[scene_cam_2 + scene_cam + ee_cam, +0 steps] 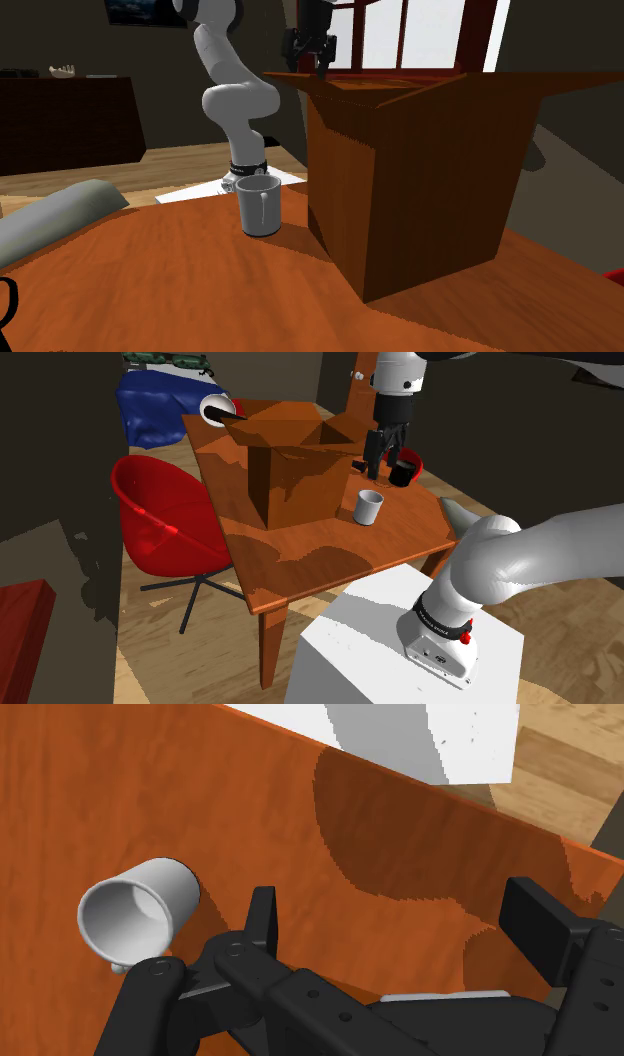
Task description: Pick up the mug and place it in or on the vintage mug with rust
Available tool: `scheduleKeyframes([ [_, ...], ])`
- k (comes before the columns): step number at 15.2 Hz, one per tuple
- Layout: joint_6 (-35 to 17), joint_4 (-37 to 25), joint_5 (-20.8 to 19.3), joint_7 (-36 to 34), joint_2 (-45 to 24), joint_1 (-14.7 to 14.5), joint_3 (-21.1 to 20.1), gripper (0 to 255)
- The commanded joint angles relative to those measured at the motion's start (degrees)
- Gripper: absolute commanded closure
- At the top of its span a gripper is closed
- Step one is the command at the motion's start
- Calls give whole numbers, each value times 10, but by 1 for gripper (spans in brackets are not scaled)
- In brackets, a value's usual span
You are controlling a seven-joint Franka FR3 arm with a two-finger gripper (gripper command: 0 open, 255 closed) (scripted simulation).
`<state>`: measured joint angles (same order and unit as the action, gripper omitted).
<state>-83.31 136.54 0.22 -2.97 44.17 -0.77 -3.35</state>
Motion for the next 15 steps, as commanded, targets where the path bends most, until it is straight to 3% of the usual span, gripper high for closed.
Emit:
scheduleKeyframes([
  [1, 0, 0, 0, 0, 0, 0, 0, 0],
  [8, -123, 74, -52, 61, -36, 27, 55, 0],
  [15, -258, 110, -98, 115, -119, 56, 113, 0],
])
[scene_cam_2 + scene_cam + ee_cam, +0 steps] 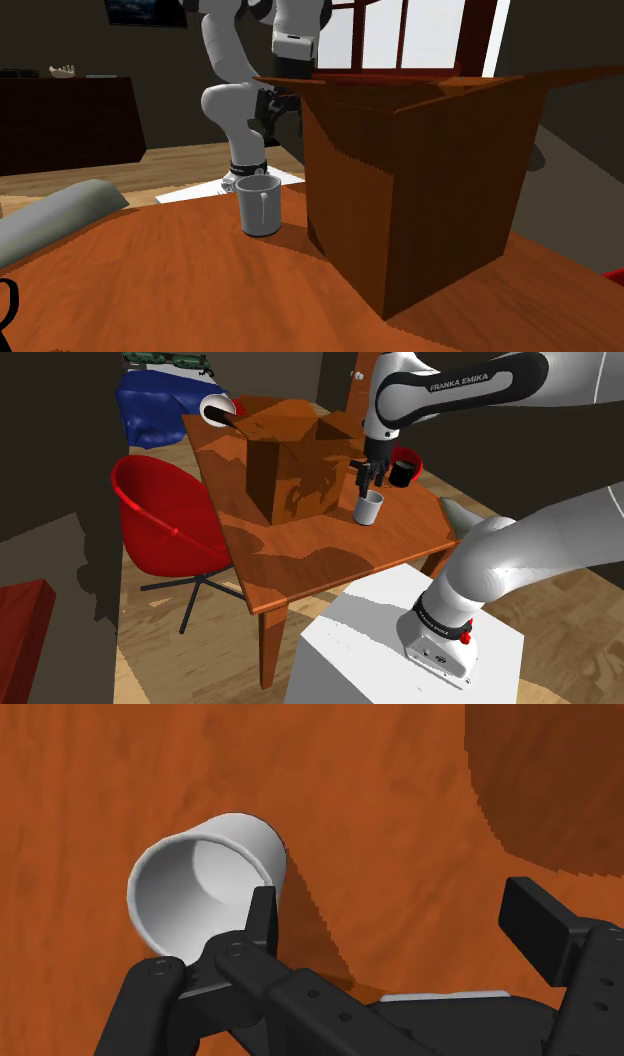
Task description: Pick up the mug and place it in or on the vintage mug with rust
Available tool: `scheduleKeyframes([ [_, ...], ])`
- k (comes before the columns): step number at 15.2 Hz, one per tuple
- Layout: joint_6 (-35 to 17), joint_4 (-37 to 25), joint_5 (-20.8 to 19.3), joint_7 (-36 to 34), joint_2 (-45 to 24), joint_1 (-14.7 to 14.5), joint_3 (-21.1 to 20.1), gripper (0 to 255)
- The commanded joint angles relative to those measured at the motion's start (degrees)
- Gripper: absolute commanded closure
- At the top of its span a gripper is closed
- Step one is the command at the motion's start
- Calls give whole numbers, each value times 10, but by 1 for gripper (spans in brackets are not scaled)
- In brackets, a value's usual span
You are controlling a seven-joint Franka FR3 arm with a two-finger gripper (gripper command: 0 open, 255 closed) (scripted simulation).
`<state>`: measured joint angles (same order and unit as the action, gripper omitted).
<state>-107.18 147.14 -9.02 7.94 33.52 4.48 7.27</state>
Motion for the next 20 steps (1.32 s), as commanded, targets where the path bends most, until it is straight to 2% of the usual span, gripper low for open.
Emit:
scheduleKeyframes([
  [1, -39, 6, -11, 14, -28, 7, 15, 0],
  [6, -131, 2, -30, 50, -112, 23, 54, 0],
  [13, -195, 36, -36, 50, -141, 27, 61, 0],
  [20, -200, 38, -34, 52, -145, 33, 56, 0],
])
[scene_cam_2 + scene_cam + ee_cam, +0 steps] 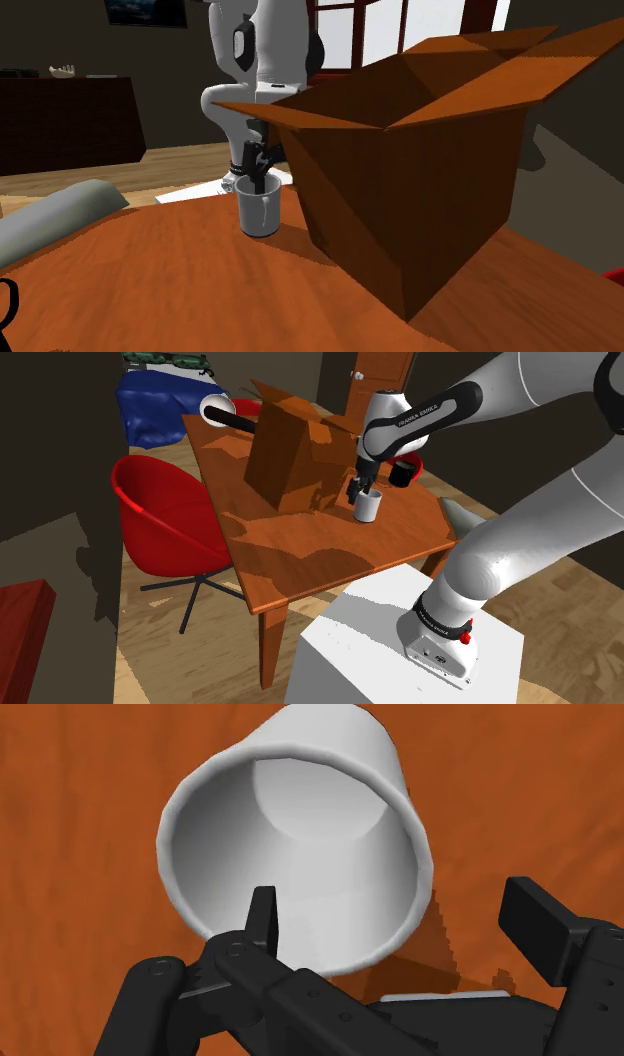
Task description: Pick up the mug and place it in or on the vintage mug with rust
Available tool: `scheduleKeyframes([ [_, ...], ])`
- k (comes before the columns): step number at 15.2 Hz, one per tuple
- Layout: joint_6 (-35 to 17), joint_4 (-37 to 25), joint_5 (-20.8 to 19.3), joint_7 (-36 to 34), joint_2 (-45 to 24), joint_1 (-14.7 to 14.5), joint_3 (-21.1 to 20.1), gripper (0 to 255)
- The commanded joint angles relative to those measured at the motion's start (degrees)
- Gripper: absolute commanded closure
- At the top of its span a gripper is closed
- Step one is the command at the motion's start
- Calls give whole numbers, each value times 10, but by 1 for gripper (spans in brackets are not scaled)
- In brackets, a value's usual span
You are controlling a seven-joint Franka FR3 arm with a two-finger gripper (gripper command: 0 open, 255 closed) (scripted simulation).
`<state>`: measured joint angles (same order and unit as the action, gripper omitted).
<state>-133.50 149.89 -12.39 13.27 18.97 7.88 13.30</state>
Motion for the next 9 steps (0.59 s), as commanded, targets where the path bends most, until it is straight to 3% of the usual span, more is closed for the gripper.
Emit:
scheduleKeyframes([
  [1, 63, 11, 0, -1, 1, 0, -5, 0],
  [2, 58, 10, 1, -5, -5, -2, -7, 255],
  [4, 40, 20, 2, -13, -15, -5, -10, 255],
  [9, 51, 20, -1, 4, -1, 3, 1, 255],
])
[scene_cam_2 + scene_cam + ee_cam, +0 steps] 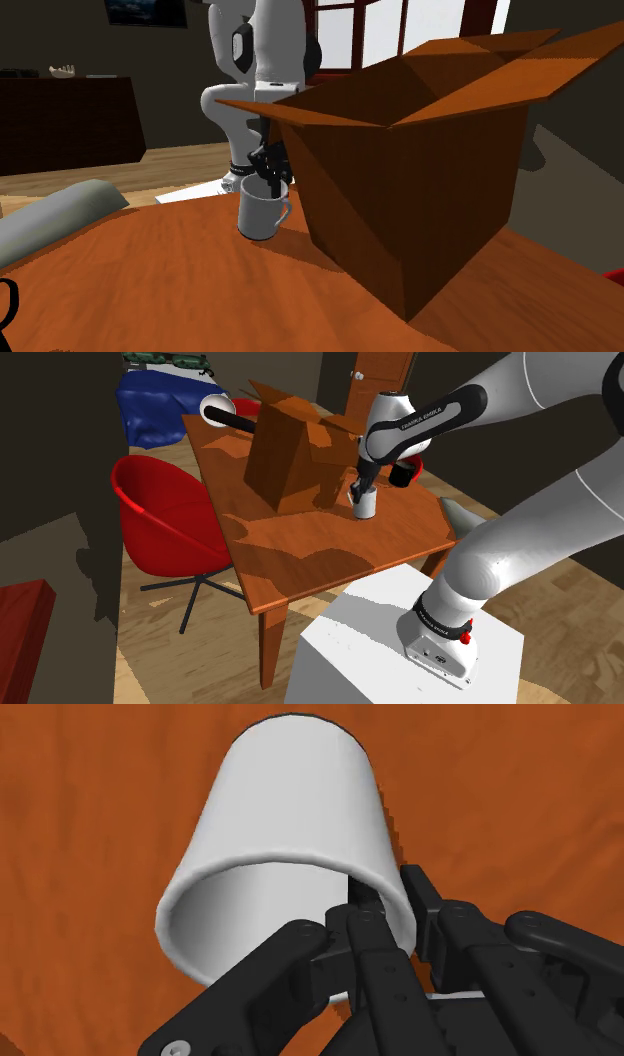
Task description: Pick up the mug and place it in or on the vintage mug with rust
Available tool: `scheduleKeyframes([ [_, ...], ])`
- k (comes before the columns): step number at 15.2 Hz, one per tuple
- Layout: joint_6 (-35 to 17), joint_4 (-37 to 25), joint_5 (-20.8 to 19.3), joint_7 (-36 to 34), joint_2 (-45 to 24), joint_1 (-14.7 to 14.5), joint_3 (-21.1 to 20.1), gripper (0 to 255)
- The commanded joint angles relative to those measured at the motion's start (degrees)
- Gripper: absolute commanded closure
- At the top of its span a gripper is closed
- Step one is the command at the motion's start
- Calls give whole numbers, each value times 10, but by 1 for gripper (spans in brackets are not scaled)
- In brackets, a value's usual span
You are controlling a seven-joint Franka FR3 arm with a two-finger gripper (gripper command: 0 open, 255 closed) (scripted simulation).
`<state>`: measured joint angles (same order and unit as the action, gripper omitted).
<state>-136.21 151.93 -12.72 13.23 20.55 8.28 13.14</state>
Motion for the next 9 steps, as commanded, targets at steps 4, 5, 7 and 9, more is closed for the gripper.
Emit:
scheduleKeyframes([
  [4, 109, -17, 5, 1, -4, -3, -7, 255],
  [5, 118, -21, 6, 1, 1, -3, -7, 255],
  [7, 136, -29, 7, 3, 11, -3, -9, 255],
  [9, 154, -38, 8, 4, 21, -3, -11, 255],
])
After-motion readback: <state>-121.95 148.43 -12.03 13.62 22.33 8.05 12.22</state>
